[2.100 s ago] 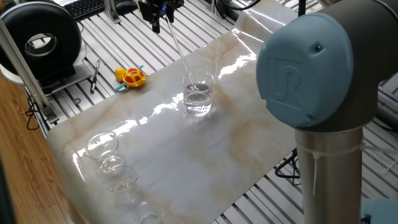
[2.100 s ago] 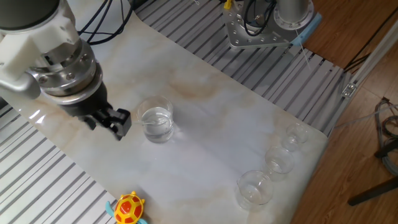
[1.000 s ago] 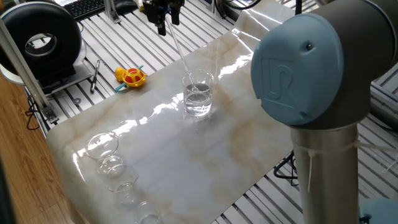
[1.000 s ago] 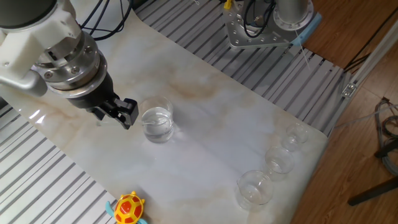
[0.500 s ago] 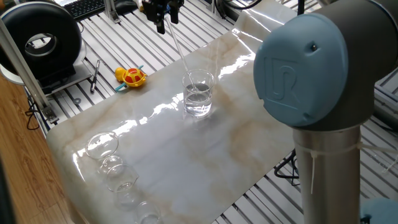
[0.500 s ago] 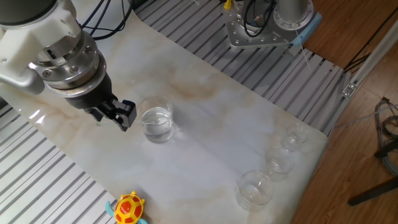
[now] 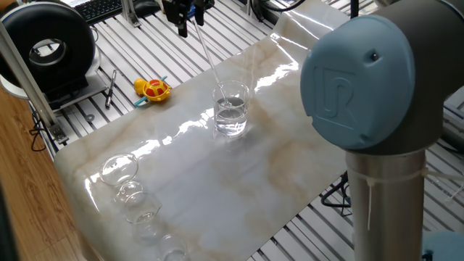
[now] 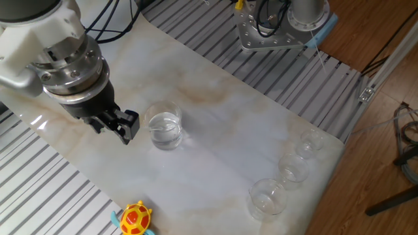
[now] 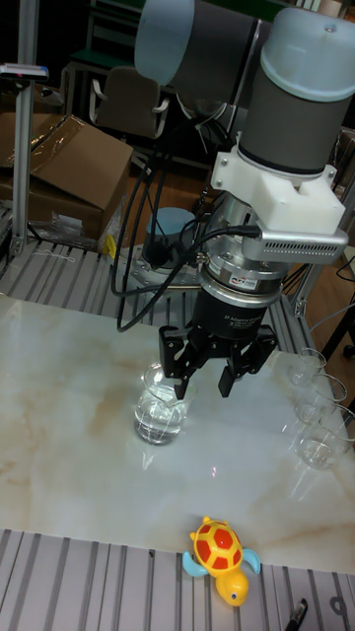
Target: Stir the beaker with a glass rod
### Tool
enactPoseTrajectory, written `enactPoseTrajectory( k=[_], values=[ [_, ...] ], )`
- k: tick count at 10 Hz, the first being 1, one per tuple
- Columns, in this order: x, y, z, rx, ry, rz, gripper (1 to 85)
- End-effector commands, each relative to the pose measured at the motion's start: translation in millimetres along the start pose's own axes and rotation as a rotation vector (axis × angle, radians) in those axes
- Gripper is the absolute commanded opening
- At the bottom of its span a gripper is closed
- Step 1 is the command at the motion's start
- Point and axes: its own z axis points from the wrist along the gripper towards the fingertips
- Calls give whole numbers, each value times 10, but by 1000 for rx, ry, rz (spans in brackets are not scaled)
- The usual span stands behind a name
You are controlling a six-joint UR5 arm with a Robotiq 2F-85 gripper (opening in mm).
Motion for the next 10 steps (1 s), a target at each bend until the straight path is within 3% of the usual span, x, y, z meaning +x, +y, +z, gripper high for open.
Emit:
enactPoseTrajectory(
  k=[1,4,10],
  values=[
    [42,-44,-30,1,19,-30,557],
    [-77,-21,21,-7,30,-43,557],
    [-67,-31,19,-2,53,-39,497]
  ],
)
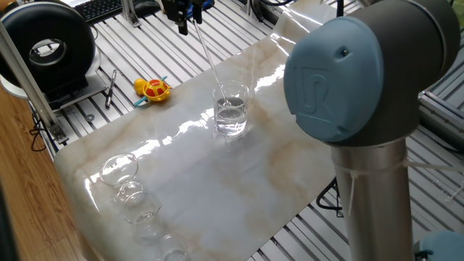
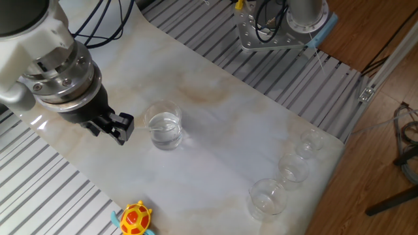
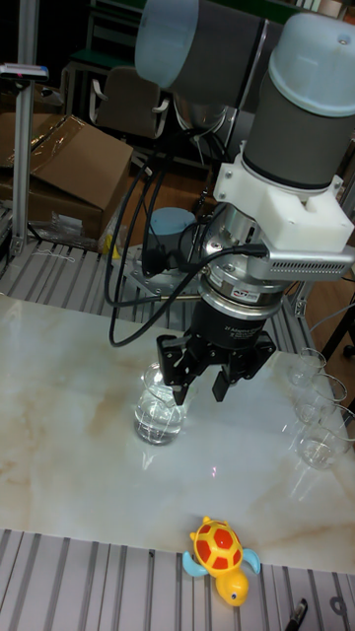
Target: Stir the beaker with a glass rod
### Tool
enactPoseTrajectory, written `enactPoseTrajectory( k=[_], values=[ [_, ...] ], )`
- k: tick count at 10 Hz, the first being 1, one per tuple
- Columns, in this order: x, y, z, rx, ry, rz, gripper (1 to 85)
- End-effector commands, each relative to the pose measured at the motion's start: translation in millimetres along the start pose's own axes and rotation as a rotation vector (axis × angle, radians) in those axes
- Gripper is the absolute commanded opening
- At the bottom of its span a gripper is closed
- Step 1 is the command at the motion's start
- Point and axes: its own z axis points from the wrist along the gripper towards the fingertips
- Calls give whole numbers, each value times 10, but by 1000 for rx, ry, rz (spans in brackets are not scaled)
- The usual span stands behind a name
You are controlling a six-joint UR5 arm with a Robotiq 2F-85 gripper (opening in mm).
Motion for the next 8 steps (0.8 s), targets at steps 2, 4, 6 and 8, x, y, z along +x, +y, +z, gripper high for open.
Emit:
enactPoseTrajectory(
  k=[2,4,6,8],
  values=[
    [2,11,5,-7,6,-6,490],
    [2,12,12,-7,8,-7,480],
    [9,13,15,-7,11,-4,457],
    [23,9,13,-6,13,-1,440]
  ],
)
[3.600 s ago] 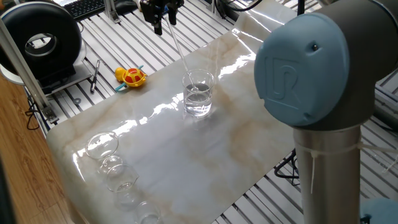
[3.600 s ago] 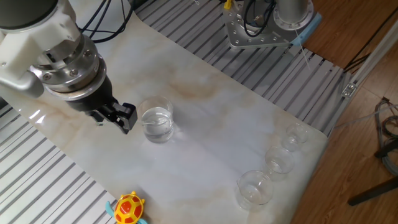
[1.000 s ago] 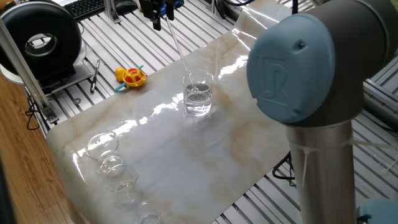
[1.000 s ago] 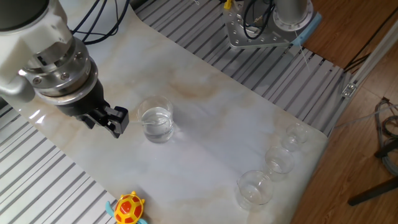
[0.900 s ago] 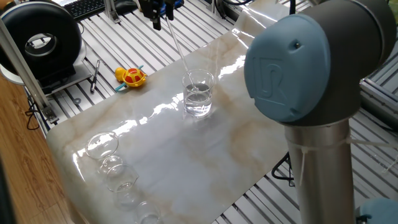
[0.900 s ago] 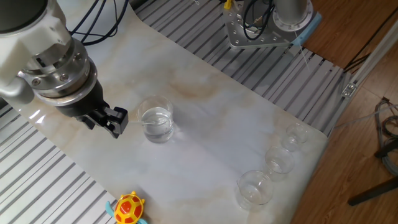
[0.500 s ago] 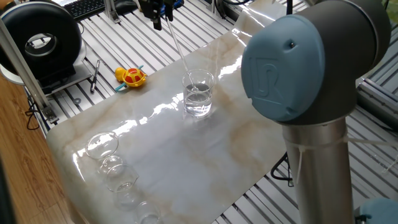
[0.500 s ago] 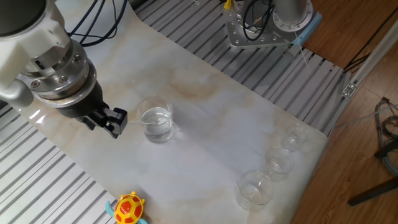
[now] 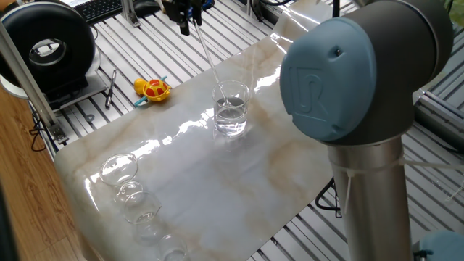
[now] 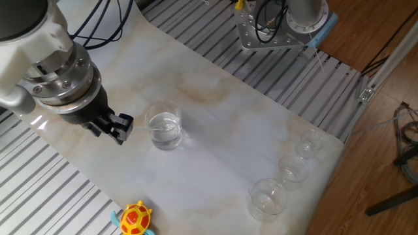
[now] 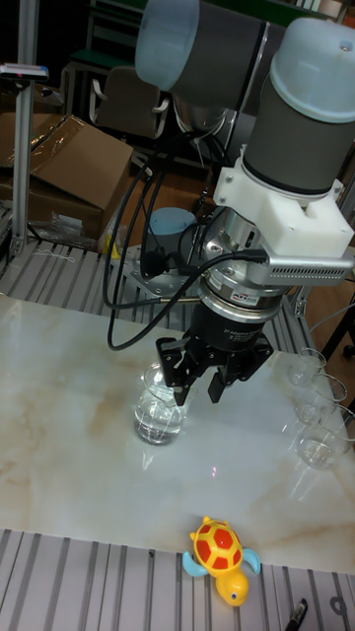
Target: Stir the beaker with a glass rod
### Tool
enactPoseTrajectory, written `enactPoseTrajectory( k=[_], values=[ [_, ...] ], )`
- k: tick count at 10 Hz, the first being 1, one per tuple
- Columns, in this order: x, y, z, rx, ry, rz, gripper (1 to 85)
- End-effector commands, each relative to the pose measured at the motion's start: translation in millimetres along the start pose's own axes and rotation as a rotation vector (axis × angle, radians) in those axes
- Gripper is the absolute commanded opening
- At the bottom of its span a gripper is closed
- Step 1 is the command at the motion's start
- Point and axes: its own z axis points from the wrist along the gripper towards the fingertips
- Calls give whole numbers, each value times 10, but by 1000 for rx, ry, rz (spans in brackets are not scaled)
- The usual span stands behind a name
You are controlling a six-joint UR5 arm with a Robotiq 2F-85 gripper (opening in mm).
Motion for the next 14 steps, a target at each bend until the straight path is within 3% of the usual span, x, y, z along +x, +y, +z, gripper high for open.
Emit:
enactPoseTrajectory(
  k=[1,14],
  values=[
    [7,22,-8,-9,-1,5,433],
    [42,29,-12,-16,-5,24,350]
  ],
)
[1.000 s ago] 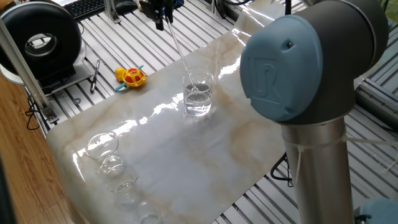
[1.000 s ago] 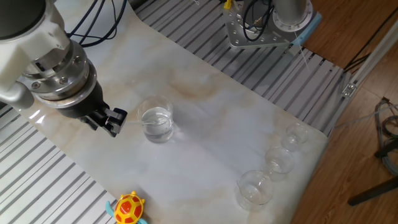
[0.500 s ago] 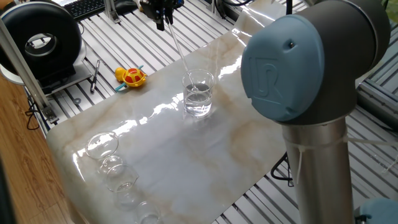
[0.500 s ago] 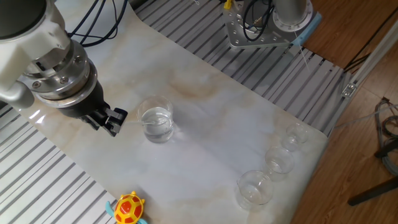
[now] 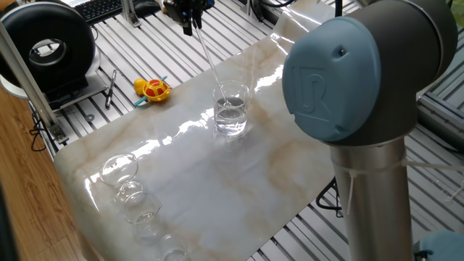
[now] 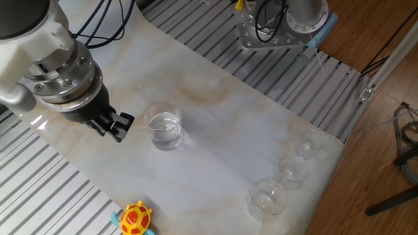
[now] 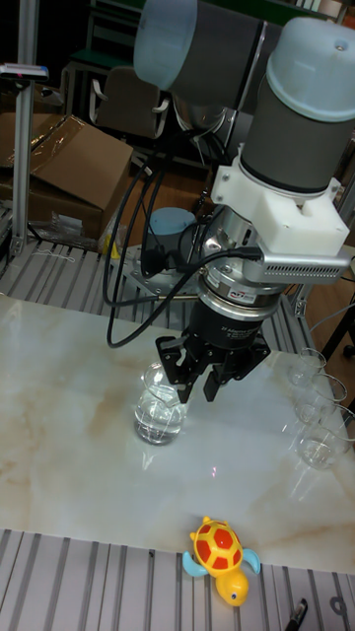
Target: Stir the beaker with a glass rod
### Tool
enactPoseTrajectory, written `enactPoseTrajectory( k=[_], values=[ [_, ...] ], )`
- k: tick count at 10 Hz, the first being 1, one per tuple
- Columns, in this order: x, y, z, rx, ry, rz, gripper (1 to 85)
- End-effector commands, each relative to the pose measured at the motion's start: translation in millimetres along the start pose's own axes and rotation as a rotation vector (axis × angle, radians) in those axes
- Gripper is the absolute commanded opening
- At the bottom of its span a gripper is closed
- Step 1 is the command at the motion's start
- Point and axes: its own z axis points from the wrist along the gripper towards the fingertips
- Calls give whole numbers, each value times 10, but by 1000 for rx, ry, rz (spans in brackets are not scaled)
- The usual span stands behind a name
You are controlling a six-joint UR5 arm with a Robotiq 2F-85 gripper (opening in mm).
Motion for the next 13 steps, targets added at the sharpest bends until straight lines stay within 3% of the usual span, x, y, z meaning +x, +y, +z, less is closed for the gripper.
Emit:
enactPoseTrajectory(
  k=[1,13],
  values=[
    [2,17,-15,-9,-6,3,350],
    [17,42,-38,-10,-6,23,333]
  ],
)
